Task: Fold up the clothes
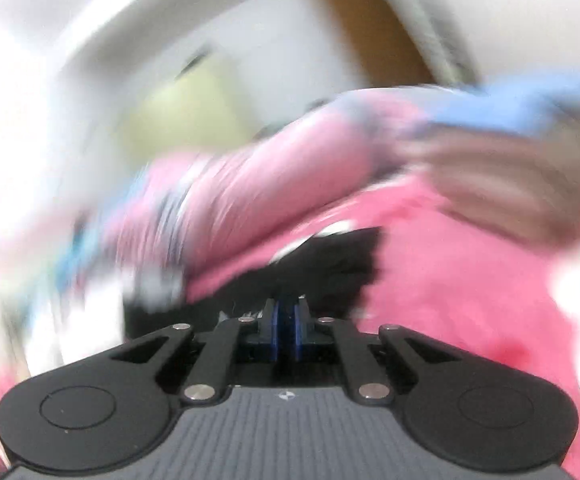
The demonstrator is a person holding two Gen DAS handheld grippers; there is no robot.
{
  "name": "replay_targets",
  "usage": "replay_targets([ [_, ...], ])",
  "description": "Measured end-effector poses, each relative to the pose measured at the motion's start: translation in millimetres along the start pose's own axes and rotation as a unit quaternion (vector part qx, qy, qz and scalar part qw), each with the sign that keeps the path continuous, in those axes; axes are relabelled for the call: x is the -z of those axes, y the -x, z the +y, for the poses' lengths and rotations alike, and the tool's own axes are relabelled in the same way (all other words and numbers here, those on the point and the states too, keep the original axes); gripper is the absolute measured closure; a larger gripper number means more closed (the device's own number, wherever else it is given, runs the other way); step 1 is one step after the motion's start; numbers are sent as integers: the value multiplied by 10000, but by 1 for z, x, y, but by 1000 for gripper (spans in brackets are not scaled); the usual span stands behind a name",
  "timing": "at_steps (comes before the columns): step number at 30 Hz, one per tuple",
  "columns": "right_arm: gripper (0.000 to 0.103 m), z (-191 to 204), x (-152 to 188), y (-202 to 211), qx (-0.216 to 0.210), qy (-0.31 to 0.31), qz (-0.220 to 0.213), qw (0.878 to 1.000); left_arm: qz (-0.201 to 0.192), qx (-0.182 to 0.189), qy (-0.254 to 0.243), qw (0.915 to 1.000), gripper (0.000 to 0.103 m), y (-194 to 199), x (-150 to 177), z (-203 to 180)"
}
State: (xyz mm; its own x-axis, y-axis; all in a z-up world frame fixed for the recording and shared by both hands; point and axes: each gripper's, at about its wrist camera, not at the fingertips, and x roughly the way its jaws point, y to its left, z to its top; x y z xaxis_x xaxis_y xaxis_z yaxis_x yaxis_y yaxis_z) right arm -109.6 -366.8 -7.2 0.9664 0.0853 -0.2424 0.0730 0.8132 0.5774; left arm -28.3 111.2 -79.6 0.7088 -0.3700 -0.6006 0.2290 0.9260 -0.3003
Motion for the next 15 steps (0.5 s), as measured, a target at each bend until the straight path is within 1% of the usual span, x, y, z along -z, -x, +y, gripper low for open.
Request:
replay_targets([
  [1,96,-20,3,11,62,-534,-126,9985,18,18,20,10000,67,0,-1,1],
  [2,96,-41,12,18,191,-1052,-152,9942,38,38,52,10000,67,0,-1,2],
  [3,96,-60,20,24,295,-1530,-169,9876,61,59,97,9999,67,0,-2,3],
  [4,96,-72,27,25,311,-1877,-157,9816,83,81,147,9998,67,-1,-3,4],
  [6,96,-95,42,27,344,-2564,-132,9659,121,126,253,9995,67,-1,-5,7],
  [8,94,-116,56,29,364,-3200,-115,9467,145,161,331,9992,67,-2,-6,9],
  [10,92,-122,58,31,291,-3464,-154,9375,150,173,364,9991,67,-2,-6,10],
  [11,89,-125,59,32,261,-3562,-175,9339,150,169,360,9991,67,-2,-6,9],
  [13,82,-128,57,35,283,-3643,-249,9305,152,160,347,9992,67,-2,-6,9],
  [15,71,-132,52,38,332,-3660,-259,9297,157,152,323,9992,67,-2,-6,8],
])
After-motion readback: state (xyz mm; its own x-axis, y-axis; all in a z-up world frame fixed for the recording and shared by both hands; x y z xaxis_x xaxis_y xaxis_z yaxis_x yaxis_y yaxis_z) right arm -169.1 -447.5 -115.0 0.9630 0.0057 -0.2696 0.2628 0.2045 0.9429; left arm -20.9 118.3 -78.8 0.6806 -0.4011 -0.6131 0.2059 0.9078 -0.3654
